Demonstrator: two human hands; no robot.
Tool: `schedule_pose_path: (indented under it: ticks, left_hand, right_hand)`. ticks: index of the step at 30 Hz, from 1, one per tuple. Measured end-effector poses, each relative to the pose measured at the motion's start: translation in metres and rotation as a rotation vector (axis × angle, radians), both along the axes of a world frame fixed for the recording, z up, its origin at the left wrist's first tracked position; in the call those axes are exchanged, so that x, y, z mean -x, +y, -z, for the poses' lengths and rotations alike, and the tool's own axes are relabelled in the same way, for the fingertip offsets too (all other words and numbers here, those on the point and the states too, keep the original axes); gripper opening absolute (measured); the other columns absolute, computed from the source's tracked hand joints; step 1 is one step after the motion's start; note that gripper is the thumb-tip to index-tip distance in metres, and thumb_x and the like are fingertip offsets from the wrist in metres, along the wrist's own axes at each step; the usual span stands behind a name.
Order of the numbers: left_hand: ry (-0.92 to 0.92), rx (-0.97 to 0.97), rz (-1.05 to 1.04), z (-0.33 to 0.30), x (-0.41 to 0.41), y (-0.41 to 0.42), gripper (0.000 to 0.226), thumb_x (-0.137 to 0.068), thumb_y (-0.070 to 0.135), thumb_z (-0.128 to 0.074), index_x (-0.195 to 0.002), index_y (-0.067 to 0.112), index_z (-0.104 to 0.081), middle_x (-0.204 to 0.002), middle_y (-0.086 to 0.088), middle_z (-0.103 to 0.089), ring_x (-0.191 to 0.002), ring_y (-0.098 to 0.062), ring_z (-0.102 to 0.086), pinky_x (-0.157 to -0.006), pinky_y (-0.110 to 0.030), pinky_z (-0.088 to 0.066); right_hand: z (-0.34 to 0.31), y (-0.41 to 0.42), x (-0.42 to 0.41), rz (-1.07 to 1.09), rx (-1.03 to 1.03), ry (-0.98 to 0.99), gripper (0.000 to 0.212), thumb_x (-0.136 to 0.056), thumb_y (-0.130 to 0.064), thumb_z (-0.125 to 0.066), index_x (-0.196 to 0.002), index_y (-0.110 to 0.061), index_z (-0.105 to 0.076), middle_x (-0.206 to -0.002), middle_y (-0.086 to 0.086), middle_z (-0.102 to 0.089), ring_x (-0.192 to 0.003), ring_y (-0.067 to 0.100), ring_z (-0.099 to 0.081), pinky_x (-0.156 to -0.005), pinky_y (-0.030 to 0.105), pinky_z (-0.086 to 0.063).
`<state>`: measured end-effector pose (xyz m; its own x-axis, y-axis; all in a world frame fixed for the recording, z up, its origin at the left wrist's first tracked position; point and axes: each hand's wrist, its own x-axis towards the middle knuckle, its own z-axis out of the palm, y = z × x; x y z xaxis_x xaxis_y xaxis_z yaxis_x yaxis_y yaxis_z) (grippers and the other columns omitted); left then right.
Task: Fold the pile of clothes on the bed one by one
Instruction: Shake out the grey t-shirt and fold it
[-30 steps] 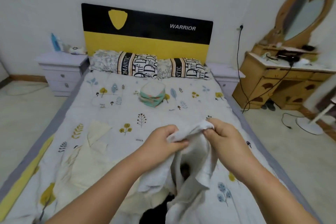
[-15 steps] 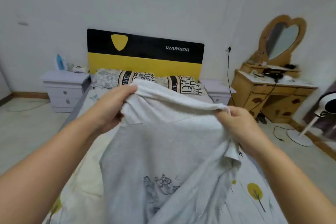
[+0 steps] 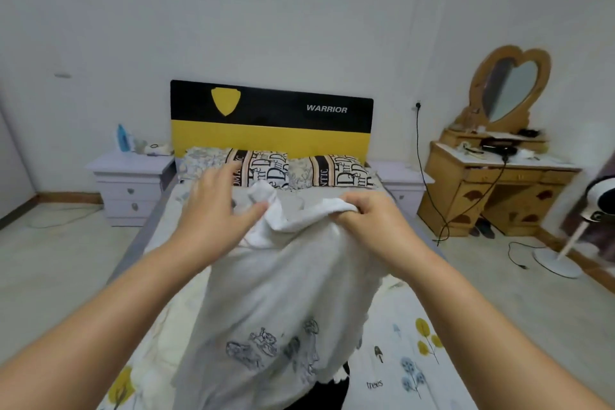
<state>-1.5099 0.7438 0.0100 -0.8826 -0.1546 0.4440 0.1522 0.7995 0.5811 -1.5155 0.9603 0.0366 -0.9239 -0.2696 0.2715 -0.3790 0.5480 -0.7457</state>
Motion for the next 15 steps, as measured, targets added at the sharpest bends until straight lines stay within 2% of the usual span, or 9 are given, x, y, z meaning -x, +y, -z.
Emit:
schedule_pose_path:
  ticks: [1,3,4,5,6,8,9,12,15]
  left_hand:
    - [0.018,0.007,0.135,-0.001,-0.004,0.007,0.08,-0.075,0.044,-0.067,-0.142,0.032,-0.025,-0.14,0.002,-0.035,-0.13,-0.014,-0.031,-0.104,-0.036,-0.032]
    - [-0.032,-0.056,0.364,-0.008,-0.012,0.024,0.098,-0.065,0.043,-0.076,-0.143,0.042,-0.016,-0.141,0.015,-0.032,-0.13,-0.003,-0.027,-0.104,-0.026,-0.026]
    - [-0.088,-0.156,0.445,-0.01,-0.012,0.029,0.094,-0.065,0.036,-0.079,-0.141,0.041,-0.024,-0.133,0.017,-0.044,-0.125,-0.002,-0.037,-0.099,-0.022,-0.032]
    - [-0.146,-0.286,0.518,-0.012,-0.01,0.032,0.077,-0.067,0.027,-0.079,-0.133,0.036,-0.04,-0.12,0.014,-0.057,-0.116,-0.005,-0.051,-0.092,-0.021,-0.041]
    - [-0.182,-0.388,0.569,-0.015,-0.009,0.034,0.054,-0.071,0.018,-0.076,-0.12,0.029,-0.055,-0.106,0.008,-0.067,-0.103,-0.01,-0.061,-0.084,-0.024,-0.05]
    - [-0.2,-0.432,0.579,-0.018,-0.005,0.036,0.018,-0.08,0.01,-0.068,-0.097,0.015,-0.068,-0.094,-0.007,-0.071,-0.089,-0.014,-0.067,-0.081,-0.036,-0.053]
    - [-0.205,-0.423,0.575,-0.019,-0.005,0.036,0.012,-0.083,0.01,-0.064,-0.094,0.011,-0.069,-0.095,-0.01,-0.071,-0.087,-0.014,-0.067,-0.082,-0.038,-0.053]
    - [-0.207,-0.474,0.611,-0.021,-0.004,0.039,0.018,-0.088,0.004,-0.057,-0.093,0.014,-0.07,-0.094,-0.01,-0.071,-0.09,-0.019,-0.065,-0.083,-0.035,-0.05]
    - [-0.208,-0.623,0.635,-0.025,-0.003,0.044,0.013,-0.083,0.01,-0.058,-0.081,0.019,-0.066,-0.082,-0.002,-0.068,-0.08,-0.016,-0.062,-0.073,-0.027,-0.048]
  right_hand:
    - [-0.007,-0.012,-0.001,-0.021,-0.032,0.034,0.02,-0.086,-0.014,-0.058,-0.068,-0.005,-0.058,-0.063,0.001,-0.05,-0.057,0.009,-0.042,-0.047,0.018,-0.028]
    - [-0.02,-0.033,-0.003,-0.021,-0.075,0.072,0.027,-0.082,-0.02,-0.066,-0.06,-0.016,-0.05,-0.06,-0.003,-0.047,-0.056,0.009,-0.04,-0.049,0.022,-0.03]
    - [-0.025,-0.042,-0.005,-0.008,-0.083,0.086,0.031,-0.08,-0.022,-0.068,-0.06,-0.019,-0.045,-0.06,-0.004,-0.046,-0.057,0.01,-0.04,-0.052,0.026,-0.03]
    - [-0.028,-0.048,-0.005,0.011,-0.082,0.103,0.032,-0.079,-0.022,-0.07,-0.06,-0.019,-0.044,-0.06,-0.004,-0.046,-0.058,0.011,-0.041,-0.053,0.029,-0.031]
    - [-0.031,-0.05,-0.006,0.028,-0.071,0.123,0.03,-0.078,-0.022,-0.07,-0.063,-0.017,-0.045,-0.061,-0.004,-0.047,-0.06,0.013,-0.043,-0.055,0.03,-0.032]
    - [-0.032,-0.046,-0.007,0.053,0.002,0.14,0.023,-0.076,-0.022,-0.072,-0.07,-0.016,-0.052,-0.065,-0.003,-0.05,-0.063,0.014,-0.046,-0.056,0.029,-0.036]
    - [-0.03,-0.04,-0.008,0.057,0.047,0.124,0.021,-0.074,-0.024,-0.074,-0.073,-0.018,-0.054,-0.065,-0.003,-0.05,-0.061,0.013,-0.046,-0.053,0.026,-0.035]
    - [-0.017,-0.012,-0.013,-0.015,0.112,-0.035,0.025,-0.072,-0.024,-0.078,-0.09,-0.023,-0.061,-0.066,-0.002,-0.053,-0.057,0.009,-0.047,-0.051,0.02,-0.036]
    - [0.012,0.013,-0.018,-0.181,0.137,-0.253,0.022,-0.074,-0.008,-0.076,-0.091,-0.016,-0.065,-0.079,0.012,-0.064,-0.07,0.012,-0.058,-0.066,0.025,-0.05]
